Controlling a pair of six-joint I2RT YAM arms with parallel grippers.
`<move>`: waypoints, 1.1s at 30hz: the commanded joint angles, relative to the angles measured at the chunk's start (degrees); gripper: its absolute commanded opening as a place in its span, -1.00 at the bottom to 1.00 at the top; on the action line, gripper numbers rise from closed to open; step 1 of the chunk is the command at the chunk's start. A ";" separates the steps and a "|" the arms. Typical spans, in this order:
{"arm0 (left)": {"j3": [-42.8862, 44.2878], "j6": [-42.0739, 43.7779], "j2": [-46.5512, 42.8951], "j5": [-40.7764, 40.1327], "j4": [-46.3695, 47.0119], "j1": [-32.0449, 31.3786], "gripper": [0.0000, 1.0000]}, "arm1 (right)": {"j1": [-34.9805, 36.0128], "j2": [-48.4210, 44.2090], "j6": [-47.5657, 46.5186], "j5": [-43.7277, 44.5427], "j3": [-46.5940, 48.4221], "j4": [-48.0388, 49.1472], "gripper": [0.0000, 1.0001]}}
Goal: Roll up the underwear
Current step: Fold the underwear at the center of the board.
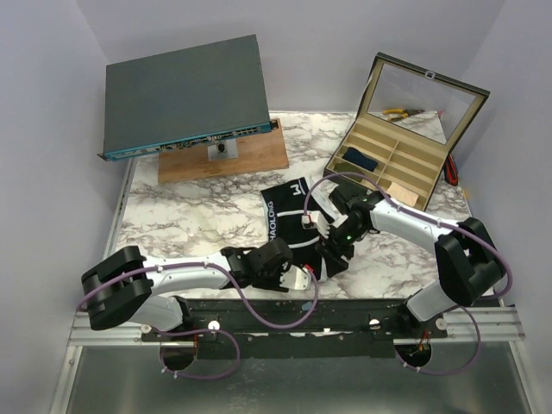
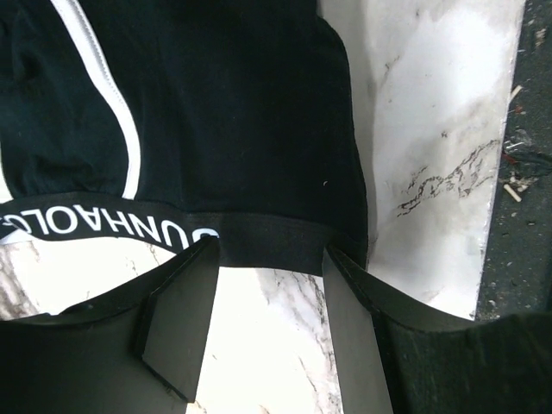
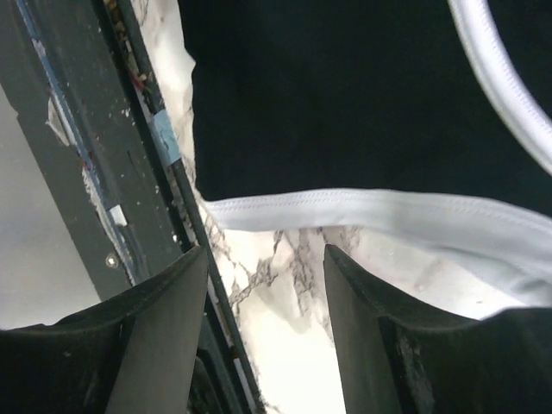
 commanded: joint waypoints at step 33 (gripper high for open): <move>-11.65 3.59 -13.49 -11.44 -4.79 -0.36 0.63 | 4.52 -2.35 6.90 14.61 8.21 5.88 0.21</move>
